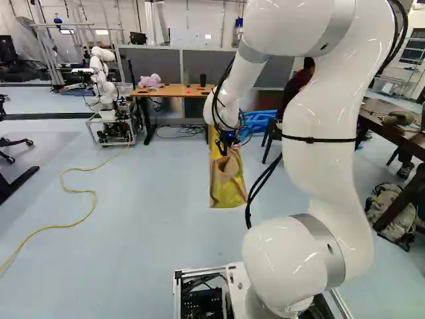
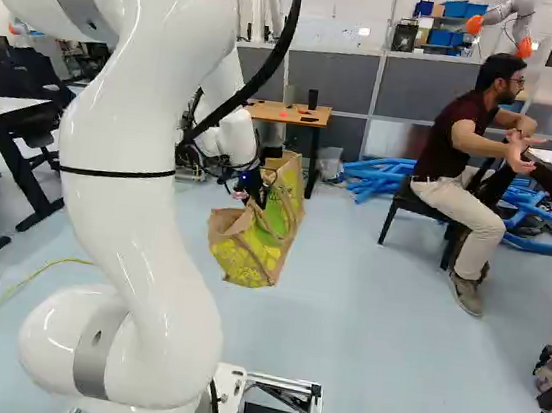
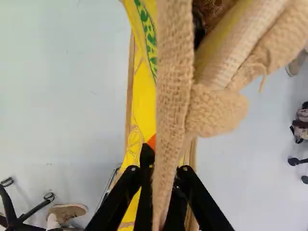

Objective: Pick up the bag on the ground and place it on the table

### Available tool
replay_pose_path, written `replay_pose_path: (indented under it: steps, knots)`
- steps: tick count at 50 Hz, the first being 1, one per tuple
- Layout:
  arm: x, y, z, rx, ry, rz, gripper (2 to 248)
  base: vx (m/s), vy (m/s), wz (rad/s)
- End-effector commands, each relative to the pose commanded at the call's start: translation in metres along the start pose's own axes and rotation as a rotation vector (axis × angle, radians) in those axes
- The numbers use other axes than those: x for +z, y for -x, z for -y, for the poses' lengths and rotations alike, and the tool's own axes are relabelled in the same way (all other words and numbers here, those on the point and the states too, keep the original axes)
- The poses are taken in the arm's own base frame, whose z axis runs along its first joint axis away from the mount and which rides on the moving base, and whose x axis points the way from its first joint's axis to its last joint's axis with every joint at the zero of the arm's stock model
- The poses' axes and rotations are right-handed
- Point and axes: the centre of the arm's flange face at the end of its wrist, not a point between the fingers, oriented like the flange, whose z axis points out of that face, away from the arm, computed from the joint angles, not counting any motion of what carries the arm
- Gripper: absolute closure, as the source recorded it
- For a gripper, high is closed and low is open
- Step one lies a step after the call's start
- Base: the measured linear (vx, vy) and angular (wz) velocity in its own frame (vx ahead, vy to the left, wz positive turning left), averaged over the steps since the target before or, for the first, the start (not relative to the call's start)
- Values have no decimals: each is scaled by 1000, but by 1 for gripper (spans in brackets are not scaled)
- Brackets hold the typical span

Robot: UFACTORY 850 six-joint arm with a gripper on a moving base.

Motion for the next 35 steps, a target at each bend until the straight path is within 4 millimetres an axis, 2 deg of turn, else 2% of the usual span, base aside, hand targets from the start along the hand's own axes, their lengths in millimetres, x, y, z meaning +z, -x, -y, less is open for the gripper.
replay_pose_path:
  steps: [35]
  knots:
    - [-54,19,-6,3,32,22,228,0,0,0]
